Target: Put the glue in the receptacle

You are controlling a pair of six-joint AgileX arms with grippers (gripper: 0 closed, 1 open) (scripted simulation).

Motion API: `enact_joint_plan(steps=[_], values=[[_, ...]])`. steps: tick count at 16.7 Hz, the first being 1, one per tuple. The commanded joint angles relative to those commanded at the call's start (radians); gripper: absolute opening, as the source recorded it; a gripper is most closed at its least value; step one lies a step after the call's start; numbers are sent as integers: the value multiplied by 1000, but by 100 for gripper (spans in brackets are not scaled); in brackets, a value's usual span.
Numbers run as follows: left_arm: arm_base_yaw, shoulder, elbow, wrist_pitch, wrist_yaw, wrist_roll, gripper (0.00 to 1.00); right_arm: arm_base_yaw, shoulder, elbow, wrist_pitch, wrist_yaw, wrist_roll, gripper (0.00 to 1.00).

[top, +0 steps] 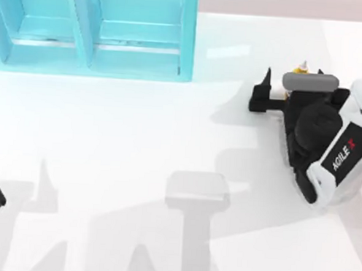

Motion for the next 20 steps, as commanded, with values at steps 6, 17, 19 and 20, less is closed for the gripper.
enact_joint_plan(steps=[6, 17, 19, 20], values=[[0, 0, 0, 0, 0, 0, 100, 0, 0, 0, 0, 0, 0, 70], [0, 0, 0, 0, 0, 0, 100, 0, 0, 0, 0, 0, 0, 0], [0, 0, 0, 0, 0, 0, 100, 0, 0, 0, 0, 0, 0, 0], [0, 0, 0, 0, 0, 0, 100, 0, 0, 0, 0, 0, 0, 0]])
